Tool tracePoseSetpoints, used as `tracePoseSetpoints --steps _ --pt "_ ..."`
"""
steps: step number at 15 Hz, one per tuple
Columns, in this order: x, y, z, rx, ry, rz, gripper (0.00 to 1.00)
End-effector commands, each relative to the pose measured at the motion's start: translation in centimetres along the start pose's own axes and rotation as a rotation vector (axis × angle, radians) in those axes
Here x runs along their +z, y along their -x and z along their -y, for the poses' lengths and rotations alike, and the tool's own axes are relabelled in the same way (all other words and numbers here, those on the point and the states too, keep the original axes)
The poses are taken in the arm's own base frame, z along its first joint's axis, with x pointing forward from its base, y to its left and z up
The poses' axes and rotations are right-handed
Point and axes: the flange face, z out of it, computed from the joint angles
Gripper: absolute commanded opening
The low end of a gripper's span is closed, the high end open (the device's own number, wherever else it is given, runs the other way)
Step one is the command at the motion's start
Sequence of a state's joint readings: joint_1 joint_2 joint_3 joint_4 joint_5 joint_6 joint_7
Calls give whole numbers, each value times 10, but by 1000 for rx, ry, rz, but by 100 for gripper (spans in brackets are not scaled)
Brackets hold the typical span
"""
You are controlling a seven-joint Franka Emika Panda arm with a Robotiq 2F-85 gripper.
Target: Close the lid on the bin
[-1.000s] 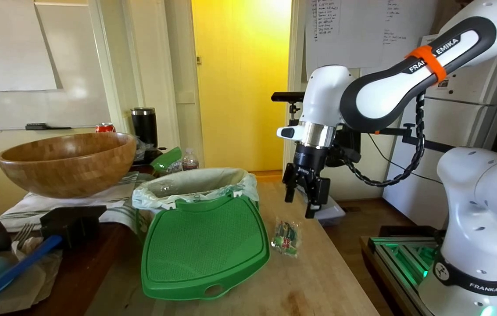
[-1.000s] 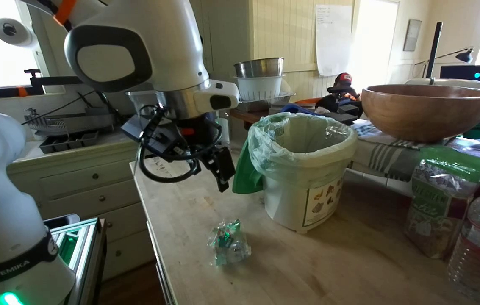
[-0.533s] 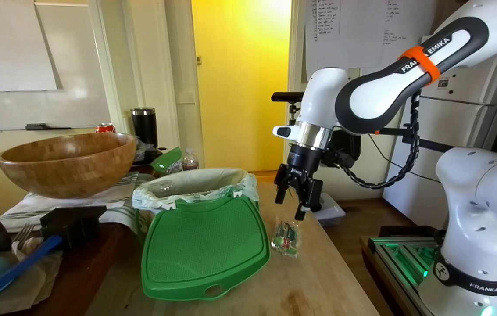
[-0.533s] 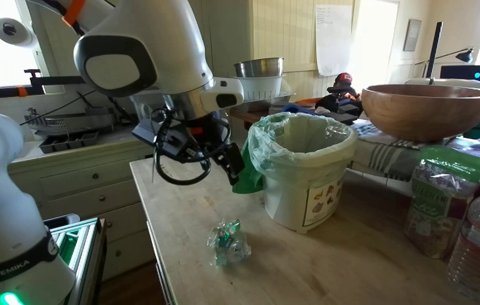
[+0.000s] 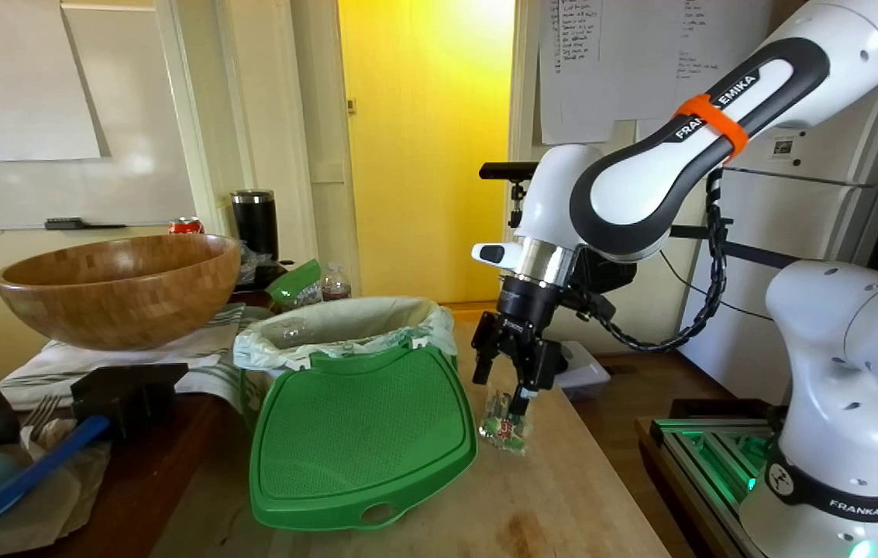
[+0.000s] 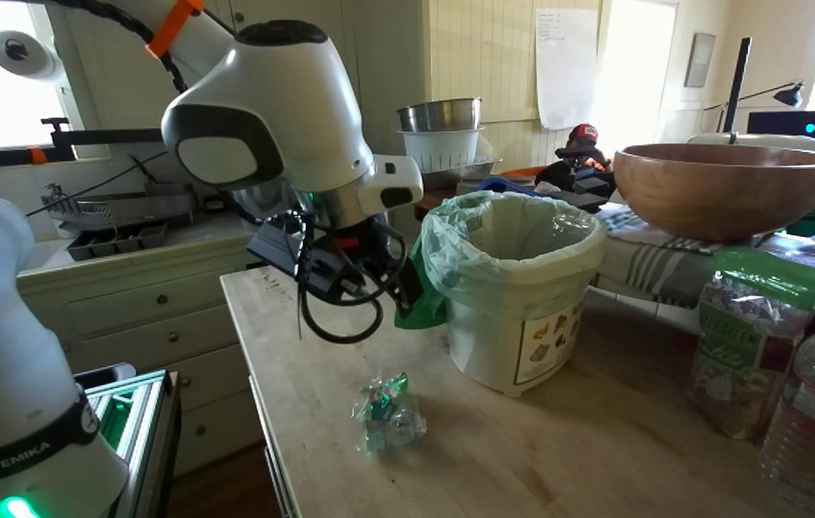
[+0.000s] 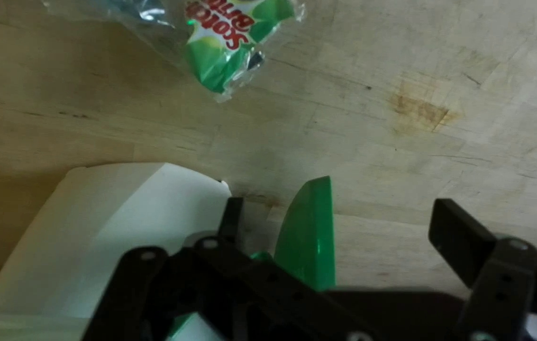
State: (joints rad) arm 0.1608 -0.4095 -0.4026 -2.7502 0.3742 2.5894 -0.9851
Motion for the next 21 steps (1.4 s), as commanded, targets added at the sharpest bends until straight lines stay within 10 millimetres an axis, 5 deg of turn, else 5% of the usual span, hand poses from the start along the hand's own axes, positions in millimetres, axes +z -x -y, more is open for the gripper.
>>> tracePoseSetpoints --steps 1,7,21 --pt "21 -4 3 36 -5 -43 100" --pt "38 -9 19 31 -58 -72 100" --pt "44 -20 31 193 9 -254 100"
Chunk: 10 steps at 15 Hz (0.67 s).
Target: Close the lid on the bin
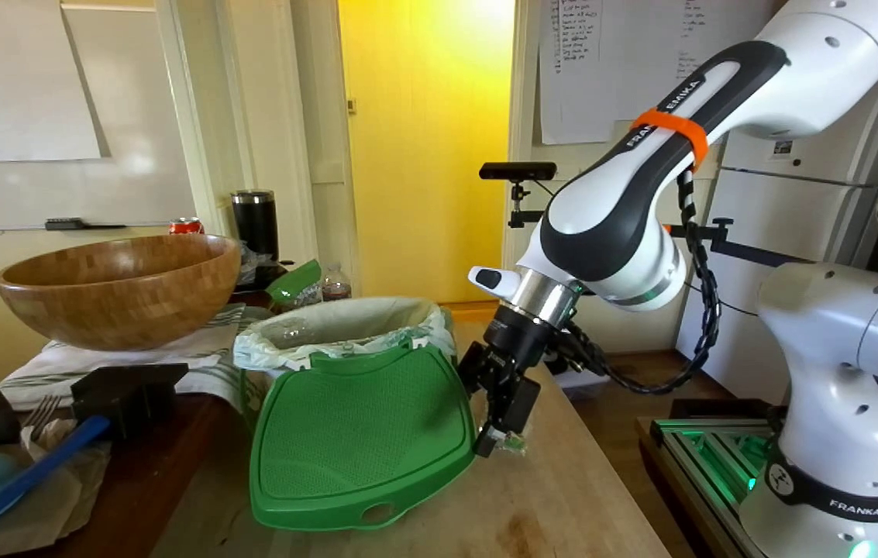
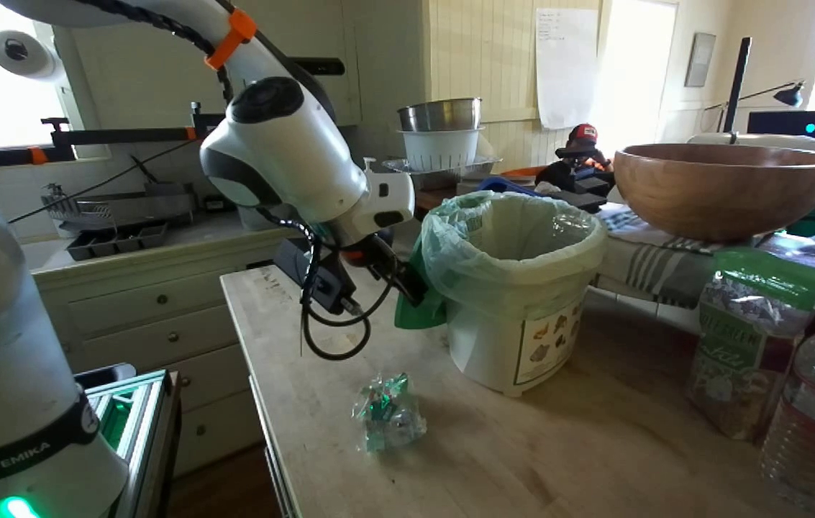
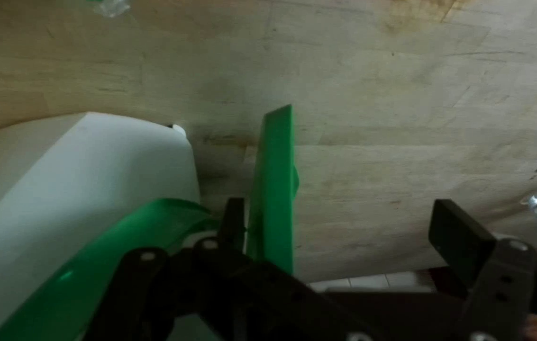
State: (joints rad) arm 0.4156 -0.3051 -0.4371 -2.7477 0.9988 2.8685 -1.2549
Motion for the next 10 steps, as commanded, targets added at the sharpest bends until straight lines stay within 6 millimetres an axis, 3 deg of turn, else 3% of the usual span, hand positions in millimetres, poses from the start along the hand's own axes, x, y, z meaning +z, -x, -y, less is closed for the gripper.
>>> tracePoseSetpoints --steps 1,10 --pt "1 -3 3 84 -8 -63 100" --pt "24 0 11 215 -103 -56 100"
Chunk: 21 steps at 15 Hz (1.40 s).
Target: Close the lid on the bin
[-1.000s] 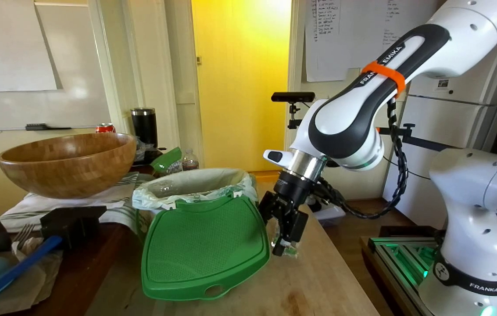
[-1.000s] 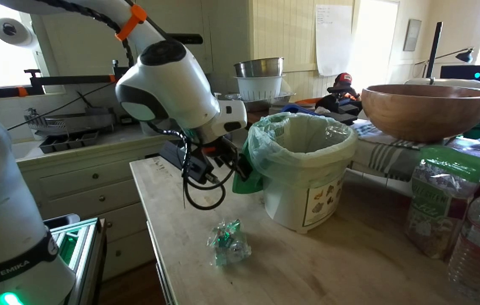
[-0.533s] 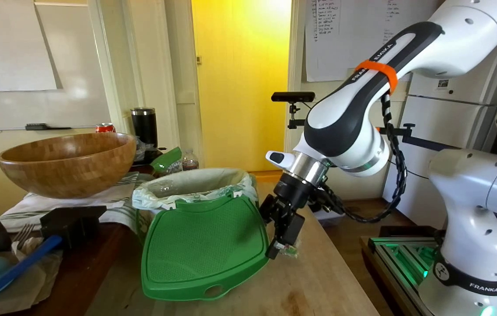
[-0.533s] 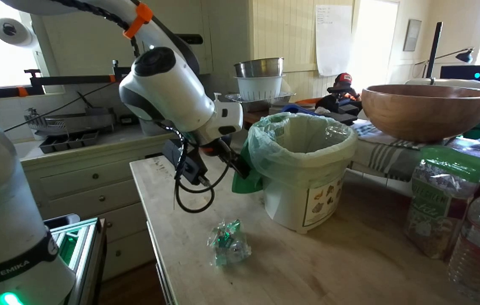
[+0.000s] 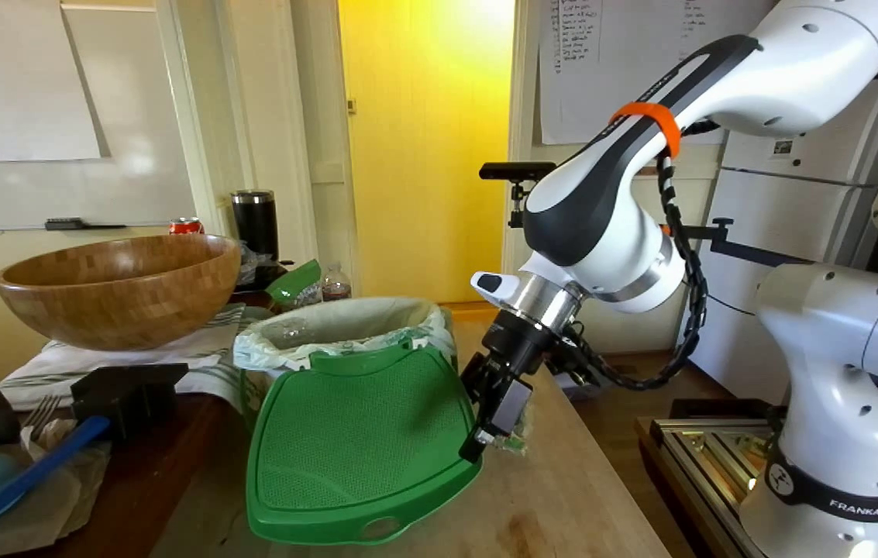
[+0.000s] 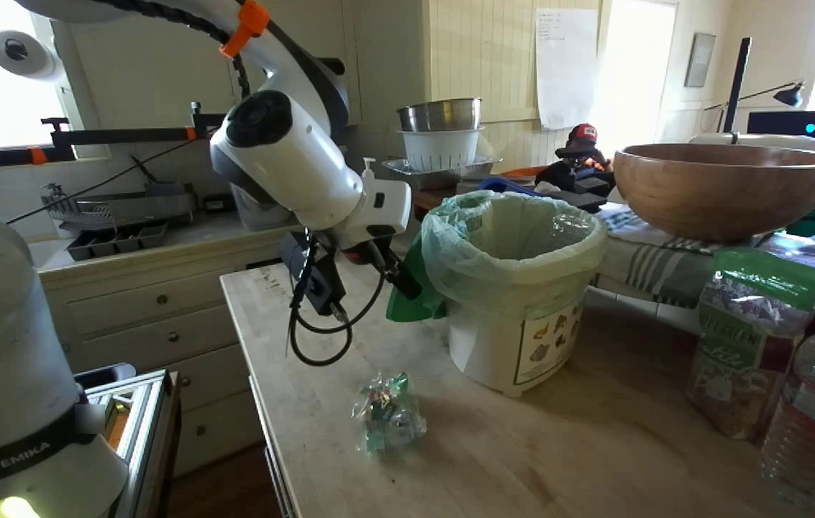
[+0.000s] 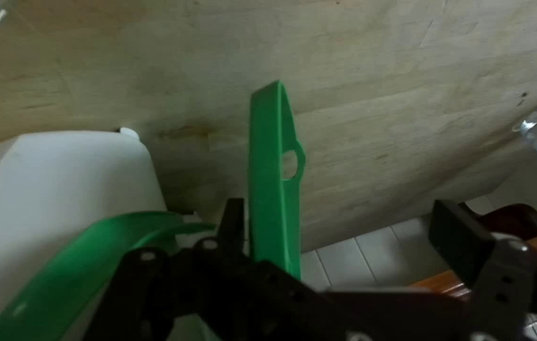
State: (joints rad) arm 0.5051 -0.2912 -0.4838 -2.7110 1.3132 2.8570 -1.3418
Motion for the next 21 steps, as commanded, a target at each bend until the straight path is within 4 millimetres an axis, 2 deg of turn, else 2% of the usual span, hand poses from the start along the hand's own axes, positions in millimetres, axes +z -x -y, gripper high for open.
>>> tracePoseSetpoints --steps 1,6,13,17,21 --pt "21 5 2 45 -49 59 100" --pt "35 3 9 65 -107 100 100" --pt "29 -19 13 86 -172 33 100" --pt "35 -24 17 149 -229 25 100" --pt "32 -34 17 257 -279 -70 100"
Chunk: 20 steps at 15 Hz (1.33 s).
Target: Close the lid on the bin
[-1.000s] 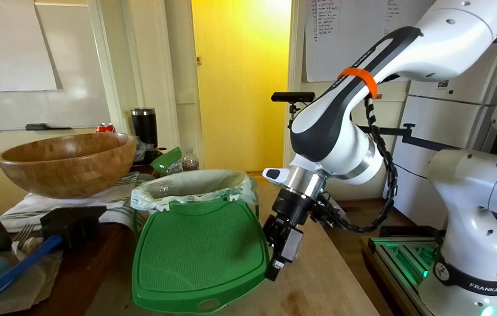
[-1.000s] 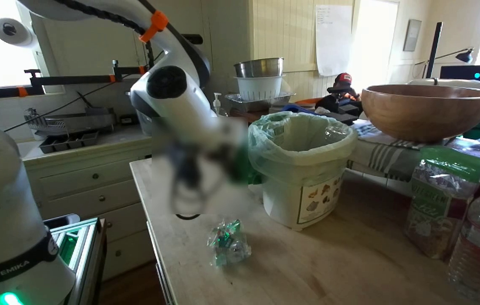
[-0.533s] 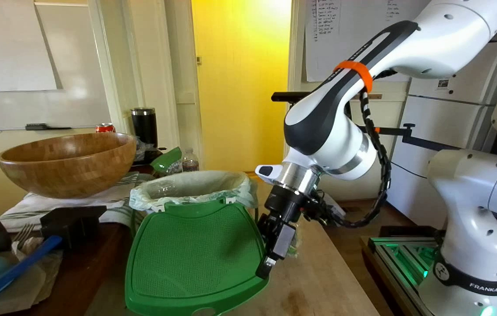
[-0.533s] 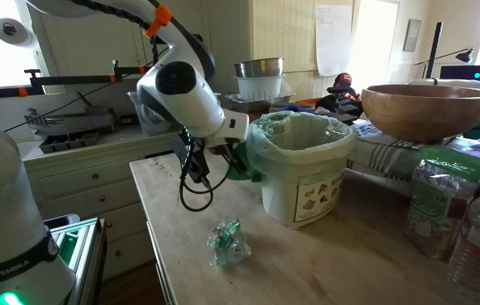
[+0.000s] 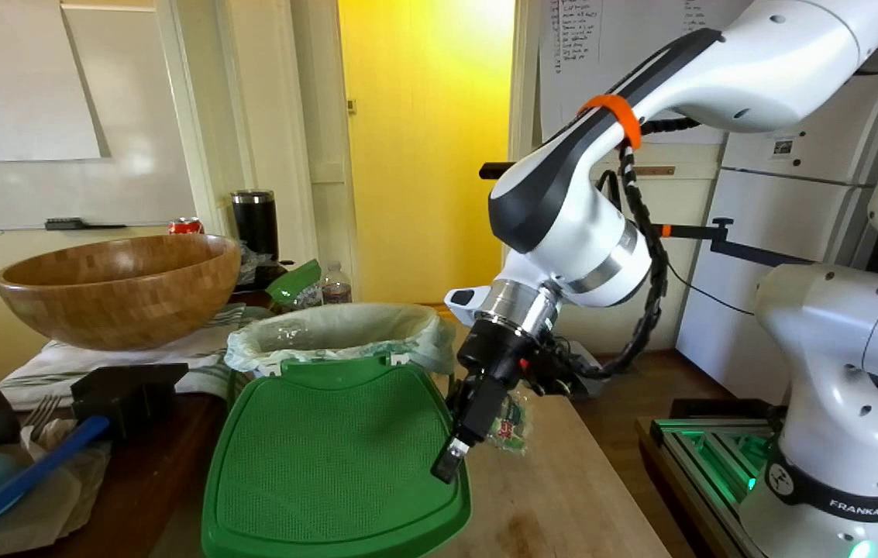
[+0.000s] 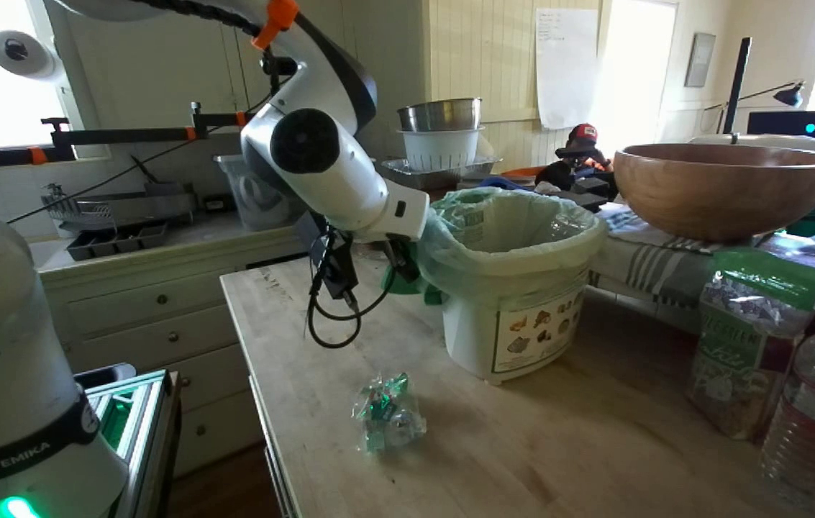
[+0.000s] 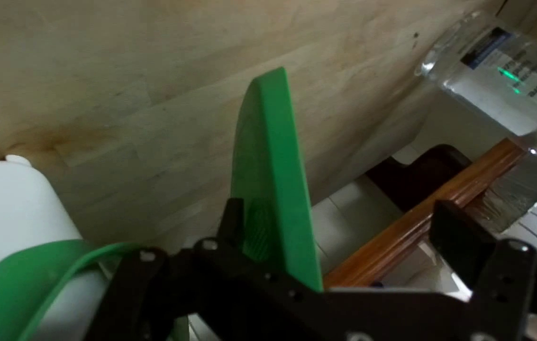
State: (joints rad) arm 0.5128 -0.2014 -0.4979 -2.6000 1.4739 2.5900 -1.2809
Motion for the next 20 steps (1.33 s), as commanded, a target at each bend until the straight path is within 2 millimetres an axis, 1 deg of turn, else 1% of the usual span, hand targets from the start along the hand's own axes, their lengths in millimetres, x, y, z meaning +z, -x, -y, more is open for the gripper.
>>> tracePoseSetpoints --steps 1,5,7,10,15,17,20 --pt "4 -10 0 92 -64 -77 100" --pt "8 -12 2 174 -110 -114 100" --pt "5 -12 2 166 -119 -99 100" --pt "-8 -14 -2 132 -86 -99 100" --pt "-35 -22 -12 127 -65 -156 100" --pt "-47 -25 -18 125 -47 -177 100" --pt "-60 -26 -28 94 7 -158 100"
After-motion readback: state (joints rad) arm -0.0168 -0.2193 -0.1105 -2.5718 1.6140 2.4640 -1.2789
